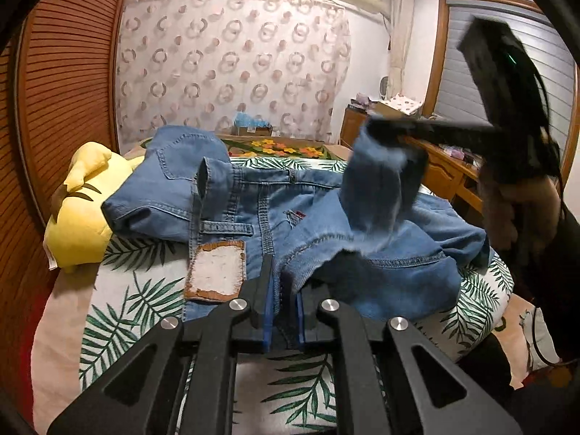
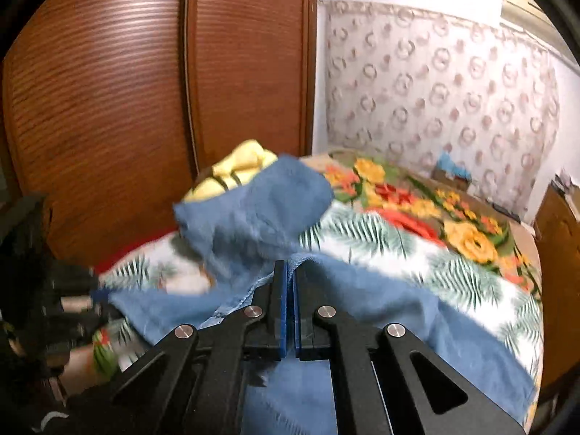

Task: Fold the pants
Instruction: 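Carry the leg hem over the other leg with the right gripper while the left gripper pins the waistband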

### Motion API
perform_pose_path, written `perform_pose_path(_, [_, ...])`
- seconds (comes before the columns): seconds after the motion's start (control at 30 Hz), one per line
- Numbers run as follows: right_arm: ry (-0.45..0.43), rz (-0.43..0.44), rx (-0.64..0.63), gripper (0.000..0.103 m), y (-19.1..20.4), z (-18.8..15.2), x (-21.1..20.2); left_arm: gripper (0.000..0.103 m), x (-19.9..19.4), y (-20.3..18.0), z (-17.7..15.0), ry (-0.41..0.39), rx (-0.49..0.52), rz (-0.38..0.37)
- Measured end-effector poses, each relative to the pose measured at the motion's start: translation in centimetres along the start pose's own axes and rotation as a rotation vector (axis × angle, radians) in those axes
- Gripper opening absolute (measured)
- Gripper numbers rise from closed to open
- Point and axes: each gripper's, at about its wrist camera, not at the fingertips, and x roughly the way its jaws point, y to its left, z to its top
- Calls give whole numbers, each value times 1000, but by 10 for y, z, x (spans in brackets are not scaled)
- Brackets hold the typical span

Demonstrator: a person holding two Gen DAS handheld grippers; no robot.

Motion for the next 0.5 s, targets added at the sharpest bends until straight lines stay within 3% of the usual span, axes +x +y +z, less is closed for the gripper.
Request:
perform_pose_path(0.2, [-9,6,16,2,3,41,36,11,5,4,-11,36,-8,-7])
perform_pose_path(0.33, [20,24,31,2,8,44,73,11,9,6,-18,56,-20,-14])
perform_pose_path(0.37, [28,28,33,2,-10,32,84,11,8,6,-19,59,-21,-15])
perform_pose_path(0.5, [59,37,41,2,-18,27,117,11,10,12,-22,65,-42,-21])
